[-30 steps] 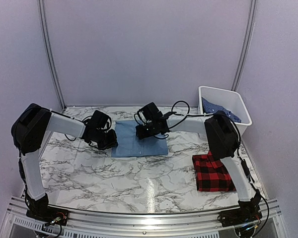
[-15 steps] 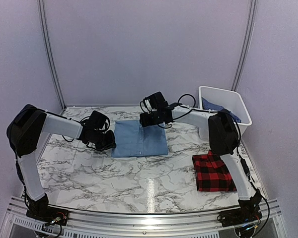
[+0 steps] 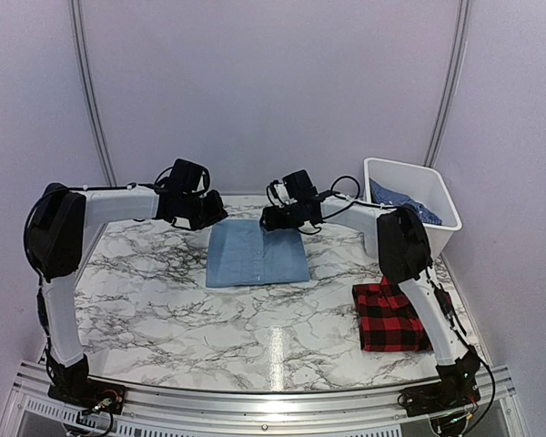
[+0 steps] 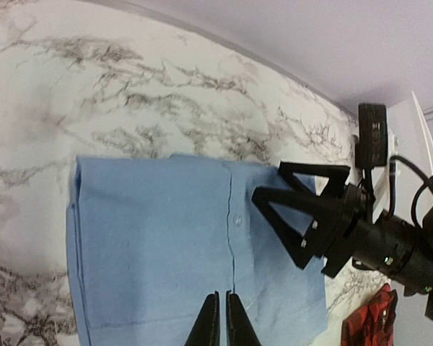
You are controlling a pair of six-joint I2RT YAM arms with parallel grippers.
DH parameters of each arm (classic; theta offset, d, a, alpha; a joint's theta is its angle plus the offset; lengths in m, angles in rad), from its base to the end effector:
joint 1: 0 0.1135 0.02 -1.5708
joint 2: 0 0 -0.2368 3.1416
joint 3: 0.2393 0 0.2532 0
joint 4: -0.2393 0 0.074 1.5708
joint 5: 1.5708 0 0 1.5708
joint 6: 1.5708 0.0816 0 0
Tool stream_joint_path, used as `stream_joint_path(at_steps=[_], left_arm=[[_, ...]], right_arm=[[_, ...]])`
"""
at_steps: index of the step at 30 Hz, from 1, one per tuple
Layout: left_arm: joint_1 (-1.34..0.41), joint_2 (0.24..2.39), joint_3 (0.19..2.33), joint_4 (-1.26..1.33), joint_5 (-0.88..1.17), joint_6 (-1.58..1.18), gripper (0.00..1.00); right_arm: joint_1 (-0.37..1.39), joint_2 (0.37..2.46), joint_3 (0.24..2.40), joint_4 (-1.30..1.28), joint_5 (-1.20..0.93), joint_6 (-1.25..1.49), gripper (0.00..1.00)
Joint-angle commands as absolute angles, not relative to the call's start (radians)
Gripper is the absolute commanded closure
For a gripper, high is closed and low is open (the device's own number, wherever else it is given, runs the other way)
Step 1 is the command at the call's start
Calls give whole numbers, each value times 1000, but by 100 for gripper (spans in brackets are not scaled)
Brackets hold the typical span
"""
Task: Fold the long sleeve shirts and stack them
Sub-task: Smooth out the square-folded shirt at the center of the board.
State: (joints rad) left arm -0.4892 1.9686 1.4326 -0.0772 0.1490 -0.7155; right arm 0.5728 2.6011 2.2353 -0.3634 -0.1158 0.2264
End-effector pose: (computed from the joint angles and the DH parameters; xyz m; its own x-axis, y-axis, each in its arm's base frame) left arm 0.4183 -0.2364 0.1688 -0.7586 -0.3311 -0.5612 0.0984 0.7932 -0.6010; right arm 0.4906 0.3276 0.1001 -0.6827 -0.1750 -0.7094 -0.4695 0.8490 0.2424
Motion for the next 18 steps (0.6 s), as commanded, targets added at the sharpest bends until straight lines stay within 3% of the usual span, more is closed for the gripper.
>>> stream_joint_path(at_steps=[1, 7, 18], left_arm=[[-460, 2129, 1594, -122, 155, -678, 93], [-423, 2334, 1816, -146, 186, -700, 94], [-375, 2460, 1878, -167, 220, -740, 95]], right_arm=[[563, 2573, 2268, -375, -198, 214, 27], [561, 2475, 2183, -358, -196, 206, 26], [485, 2516, 2096, -316, -281, 252, 35]])
